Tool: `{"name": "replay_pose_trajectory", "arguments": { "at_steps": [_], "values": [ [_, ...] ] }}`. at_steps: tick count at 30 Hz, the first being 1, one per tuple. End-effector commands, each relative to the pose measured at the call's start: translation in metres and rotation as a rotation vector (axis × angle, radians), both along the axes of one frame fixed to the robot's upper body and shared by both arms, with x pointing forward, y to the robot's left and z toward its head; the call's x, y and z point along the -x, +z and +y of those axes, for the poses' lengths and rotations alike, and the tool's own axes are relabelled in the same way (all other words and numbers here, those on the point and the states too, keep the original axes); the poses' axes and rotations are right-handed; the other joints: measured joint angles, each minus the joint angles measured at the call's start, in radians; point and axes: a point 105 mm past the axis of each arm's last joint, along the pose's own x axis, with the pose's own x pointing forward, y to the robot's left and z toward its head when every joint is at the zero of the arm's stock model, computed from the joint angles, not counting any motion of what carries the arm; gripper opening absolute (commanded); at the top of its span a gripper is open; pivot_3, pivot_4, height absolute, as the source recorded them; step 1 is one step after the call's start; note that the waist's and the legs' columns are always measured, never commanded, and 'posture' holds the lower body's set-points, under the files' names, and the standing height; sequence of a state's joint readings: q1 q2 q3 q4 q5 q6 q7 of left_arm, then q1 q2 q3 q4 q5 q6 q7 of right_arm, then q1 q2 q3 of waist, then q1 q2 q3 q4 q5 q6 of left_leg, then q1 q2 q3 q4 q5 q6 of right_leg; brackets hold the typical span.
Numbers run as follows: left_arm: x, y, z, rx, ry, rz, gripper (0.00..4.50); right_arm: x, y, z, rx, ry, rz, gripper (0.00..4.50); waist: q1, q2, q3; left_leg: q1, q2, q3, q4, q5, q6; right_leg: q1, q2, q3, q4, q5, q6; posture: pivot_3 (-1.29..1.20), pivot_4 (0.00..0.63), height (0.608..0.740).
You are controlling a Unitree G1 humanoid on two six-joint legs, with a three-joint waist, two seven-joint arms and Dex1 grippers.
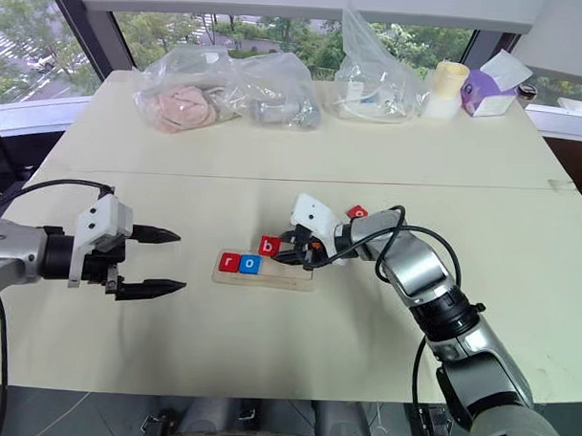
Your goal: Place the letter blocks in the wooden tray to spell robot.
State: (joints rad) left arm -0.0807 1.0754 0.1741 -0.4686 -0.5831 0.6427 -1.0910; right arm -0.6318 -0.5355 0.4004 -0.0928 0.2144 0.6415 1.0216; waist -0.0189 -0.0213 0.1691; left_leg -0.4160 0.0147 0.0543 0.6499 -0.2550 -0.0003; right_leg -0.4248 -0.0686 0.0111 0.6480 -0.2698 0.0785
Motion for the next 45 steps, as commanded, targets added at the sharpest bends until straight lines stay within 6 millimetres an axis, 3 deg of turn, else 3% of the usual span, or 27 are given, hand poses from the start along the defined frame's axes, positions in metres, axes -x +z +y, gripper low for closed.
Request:
{"name": "replay_pose_trajectory", "arguments": {
  "at_steps": [1, 6, 19, 29, 36, 40, 45],
  "values": [
    [0.003, 0.007, -0.003, -0.014, -0.011, -0.048, 4.5, 0.0, 0.002, -0.002, 0.038, 0.037, -0.023, 1.07, 0.0, 0.0, 0.0, 0.0, 0.0, 0.0, 0.0, 0.0, 0.0, 0.0, 0.0, -0.001, 0.0, 0.0, 0.0, 0.0, 0.15, 0.739],
    [0.004, 0.007, -0.006, -0.002, 0.001, -0.053, 4.5, -0.001, -0.005, -0.006, 0.07, 0.034, -0.015, 1.07, 0.0, 0.0, 0.0, 0.0, 0.0, 0.0, 0.0, 0.0, 0.0, 0.0, 0.0, -0.001, 0.001, 0.0, 0.0, 0.0, 0.15, 0.739],
    [0.001, 0.006, -0.006, 0.004, 0.018, -0.061, 4.5, 0.015, -0.011, 0.004, 0.089, 0.058, -0.019, 1.07, 0.002, 0.0, 0.0, 0.0, 0.001, 0.0, 0.001, 0.0, 0.0, 0.001, 0.002, -0.001, 0.001, 0.0, 0.0, 0.0, 0.15, 0.739],
    [-0.005, 0.006, -0.007, 0.017, 0.022, -0.063, 4.5, 0.015, -0.013, 0.009, 0.081, 0.028, -0.018, 1.07, 0.002, 0.0, 0.0, 0.0, 0.001, 0.0, 0.003, 0.0, 0.0, 0.001, 0.005, -0.001, 0.002, 0.001, 0.002, 0.0, 0.15, 0.739],
    [-0.007, 0.004, -0.007, 0.023, 0.031, -0.065, 4.5, 0.017, -0.011, 0.018, 0.048, 0.027, -0.004, 4.46, 0.003, 0.0, 0.0, 0.0, 0.002, 0.0, 0.004, 0.0, 0.0, 0.001, 0.007, -0.002, 0.002, 0.002, 0.004, 0.0, 0.15, 0.739],
    [-0.007, 0.003, -0.006, 0.025, 0.04, -0.066, 4.5, 0.014, -0.001, 0.017, 0.014, 0.014, -0.023, 4.46, 0.004, 0.0, 0.0, 0.0, 0.002, 0.0, 0.004, 0.0, 0.0, 0.001, 0.007, -0.002, 0.003, 0.002, 0.004, 0.0, 0.15, 0.739],
    [-0.005, 0.002, -0.003, 0.028, 0.053, -0.064, 4.5, 0.005, 0.032, -0.002, -0.069, -0.052, -0.095, 4.46, 0.005, 0.0, 0.0, 0.0, 0.002, 0.0, 0.004, 0.0, 0.0, 0.001, 0.007, -0.002, 0.003, 0.002, 0.004, 0.0, 0.15, 0.739]
  ]
}}
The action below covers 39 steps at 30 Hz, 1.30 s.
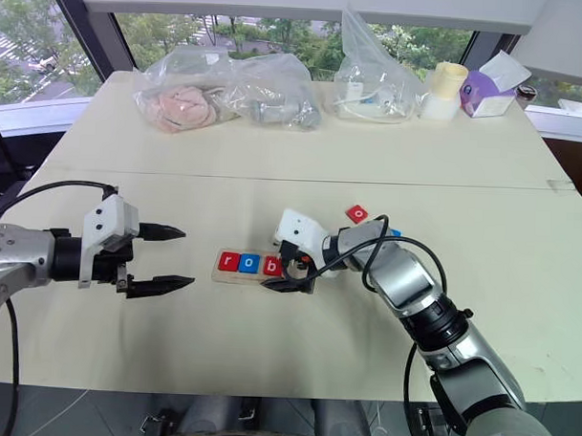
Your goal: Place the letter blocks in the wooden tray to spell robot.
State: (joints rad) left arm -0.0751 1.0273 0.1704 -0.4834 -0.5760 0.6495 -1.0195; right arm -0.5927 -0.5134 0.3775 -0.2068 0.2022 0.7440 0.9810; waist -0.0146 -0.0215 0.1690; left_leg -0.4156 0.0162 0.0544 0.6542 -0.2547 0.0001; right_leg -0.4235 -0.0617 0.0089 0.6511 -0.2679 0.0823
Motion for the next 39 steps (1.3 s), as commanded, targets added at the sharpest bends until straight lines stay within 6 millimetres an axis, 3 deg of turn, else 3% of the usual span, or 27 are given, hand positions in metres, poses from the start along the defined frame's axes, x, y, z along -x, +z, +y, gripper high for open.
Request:
{"name": "replay_pose_trajectory", "arguments": {
  "at_steps": [1, 4, 17, 25, 34, 39],
  "values": [
    [0.001, 0.005, 0.0, -0.005, 0.002, -0.032, 4.5, -0.007, 0.03, -0.013, -0.033, -0.028, -0.157, 4.46, 0.002, 0.0, 0.0, 0.0, 0.0, 0.0, 0.0, 0.0, 0.0, 0.0, 0.0, 0.0, 0.0, 0.0, 0.0, 0.0, 0.15, 0.739],
    [0.003, 0.005, -0.001, -0.004, -0.012, -0.028, 4.5, -0.013, 0.021, -0.025, 0.06, -0.035, -0.289, 4.46, 0.001, 0.0, 0.0, 0.0, 0.0, 0.0, 0.0, 0.0, 0.0, 0.0, -0.001, 0.0, 0.0, 0.0, 0.0, 0.0, 0.15, 0.739],
    [-0.001, 0.013, -0.002, -0.001, -0.026, -0.03, 4.5, -0.025, -0.015, -0.029, 0.122, -0.055, -0.324, 4.46, -0.001, 0.0, 0.0, 0.001, 0.0, 0.0, 0.001, 0.0, 0.0, 0.001, 0.002, 0.0, 0.002, 0.0, 0.0, 0.0, 0.15, 0.739],
    [-0.002, 0.013, -0.003, 0.004, -0.017, -0.028, 4.5, -0.016, -0.023, -0.02, 0.112, -0.018, -0.319, 4.46, 0.0, 0.0, 0.0, 0.001, 0.0, 0.0, 0.005, 0.0, 0.0, 0.002, 0.002, 0.0, 0.003, 0.0, 0.0, 0.0, 0.15, 0.739],
    [-0.002, 0.013, -0.004, 0.01, -0.008, -0.028, 4.5, -0.018, -0.018, -0.002, 0.074, -0.002, -0.328, 4.46, -0.002, 0.0, 0.0, 0.001, 0.001, 0.0, 0.008, 0.0, 0.0, 0.003, 0.003, 0.0, 0.005, 0.0, -0.001, 0.0, 0.15, 0.739],
    [-0.001, 0.012, -0.004, 0.013, -0.004, -0.028, 4.5, -0.021, -0.019, -0.005, 0.087, -0.012, -0.335, 4.46, 0.0, 0.0, 0.0, 0.001, 0.001, 0.0, 0.008, 0.0, 0.0, 0.003, 0.002, 0.0, 0.005, 0.0, -0.001, 0.0, 0.15, 0.739]
  ]
}}
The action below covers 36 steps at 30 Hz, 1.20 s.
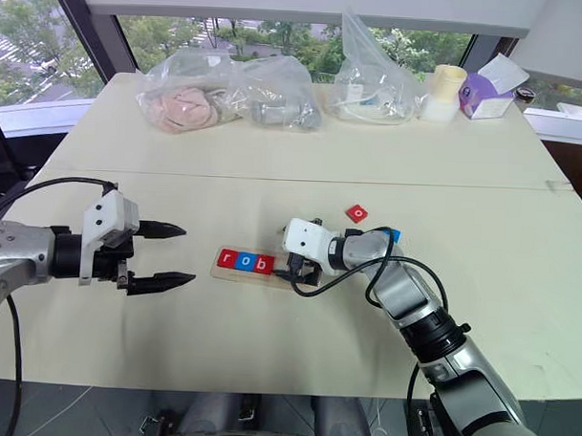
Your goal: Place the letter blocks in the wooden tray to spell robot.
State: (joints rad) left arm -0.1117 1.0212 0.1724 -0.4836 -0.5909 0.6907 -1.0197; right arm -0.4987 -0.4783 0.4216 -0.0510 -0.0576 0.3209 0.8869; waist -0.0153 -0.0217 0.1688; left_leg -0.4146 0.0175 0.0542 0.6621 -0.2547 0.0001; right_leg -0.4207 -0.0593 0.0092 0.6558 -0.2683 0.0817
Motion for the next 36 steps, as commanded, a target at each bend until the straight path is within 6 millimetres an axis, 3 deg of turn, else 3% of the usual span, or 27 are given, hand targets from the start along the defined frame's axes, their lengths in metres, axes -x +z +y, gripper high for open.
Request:
{"name": "replay_pose_trajectory", "arguments": {
  "at_steps": [1, 5, 7, 9, 11, 15, 19, 24, 28, 33, 36],
  "values": [
    [0.001, 0.007, -0.002, -0.002, -0.006, -0.033, 4.5, -0.007, 0.013, -0.005, 0.005, -0.01, -0.057, 4.46, 0.0, 0.0, 0.0, 0.0, 0.0, 0.0, 0.0, 0.0, 0.0, 0.0, 0.0, 0.0, 0.0, 0.0, 0.0, 0.0, 0.15, 0.739],
    [-0.001, 0.012, -0.002, 0.014, 0.0, -0.048, 4.5, -0.019, 0.038, -0.031, -0.013, -0.063, -0.076, 4.46, 0.002, 0.0, 0.0, 0.0, 0.0, 0.0, 0.0, 0.0, 0.0, 0.0, -0.001, 0.0, 0.0, -0.001, -0.001, 0.0, 0.15, 0.739],
    [-0.004, 0.018, -0.004, 0.044, 0.003, -0.067, 4.5, -0.017, 0.07, -0.043, -0.202, -0.068, 0.031, 4.46, 0.004, 0.0, 0.0, 0.0, 0.0, 0.0, 0.001, 0.0, 0.0, 0.0, -0.001, 0.0, 0.0, -0.001, -0.002, 0.0, 0.15, 0.739],
    [-0.012, 0.027, -0.006, 0.077, 0.009, -0.113, 4.5, -0.026, 0.116, -0.07, -0.487, -0.155, 0.161, 4.46, 0.003, 0.0, 0.001, 0.0, 0.0, 0.0, 0.001, 0.0, 0.0, 0.001, -0.001, 0.0, 0.0, -0.001, -0.001, 0.0, 0.15, 0.739],
    [-0.022, 0.037, -0.006, 0.125, 0.043, -0.142, 4.5, -0.025, 0.141, -0.092, -0.64, -0.193, 0.232, 4.46, 0.005, 0.0, 0.001, 0.0, 0.0, -0.001, 0.001, 0.0, 0.0, 0.002, -0.002, 0.0, 0.0, 0.001, 0.001, 0.0, 0.15, 0.739],
    [-0.035, 0.056, -0.012, 0.234, 0.065, -0.174, 4.5, -0.034, 0.156, -0.122, -0.817, -0.389, 0.242, 4.46, 0.003, 0.0, 0.0, 0.006, 0.0, -0.006, -0.001, -0.001, 0.001, 0.011, -0.003, -0.004, -0.004, 0.001, 0.001, 0.0, 0.15, 0.739],
    [-0.037, 0.058, -0.02, 0.255, 0.052, -0.181, 4.5, -0.046, 0.126, -0.139, -0.776, -0.681, 0.198, 4.46, -0.006, 0.0, 0.0, 0.006, 0.0, -0.004, -0.001, -0.001, 0.001, 0.01, -0.004, -0.003, -0.005, 0.0, 0.0, 0.0, 0.15, 0.739],
    [-0.039, 0.057, -0.02, 0.245, 0.064, -0.183, 4.5, -0.046, 0.087, -0.125, -0.704, -0.931, 0.247, 4.46, -0.006, 0.001, 0.001, 0.005, 0.0, -0.003, -0.002, -0.001, 0.001, 0.008, -0.004, -0.001, -0.003, 0.0, 0.0, 0.0, 0.15, 0.739],
    [-0.044, 0.056, -0.022, 0.251, 0.087, -0.196, 4.5, -0.045, 0.064, -0.088, -0.664, -0.981, 0.243, 4.46, -0.005, 0.001, 0.001, 0.005, 0.0, -0.004, -0.002, -0.001, 0.0, 0.007, -0.004, -0.001, -0.003, -0.001, -0.001, 0.0, 0.15, 0.739],
    [-0.035, 0.055, -0.024, 0.264, 0.068, -0.178, 4.5, -0.052, 0.039, -0.089, -0.523, -1.018, 0.087, 4.46, 0.002, 0.001, 0.001, 0.004, -0.001, -0.003, -0.002, -0.001, 0.001, 0.008, -0.005, -0.001, -0.006, -0.001, -0.002, 0.0, 0.15, 0.739],
    [-0.025, 0.054, -0.025, 0.255, 0.025, -0.146, 4.5, -0.053, 0.023, -0.104, -0.448, -0.971, 0.019, 4.46, 0.001, 0.001, 0.001, 0.004, -0.002, -0.003, -0.002, -0.002, 0.002, 0.009, -0.006, -0.001, -0.008, -0.001, -0.002, 0.0, 0.15, 0.739]
  ]
}}
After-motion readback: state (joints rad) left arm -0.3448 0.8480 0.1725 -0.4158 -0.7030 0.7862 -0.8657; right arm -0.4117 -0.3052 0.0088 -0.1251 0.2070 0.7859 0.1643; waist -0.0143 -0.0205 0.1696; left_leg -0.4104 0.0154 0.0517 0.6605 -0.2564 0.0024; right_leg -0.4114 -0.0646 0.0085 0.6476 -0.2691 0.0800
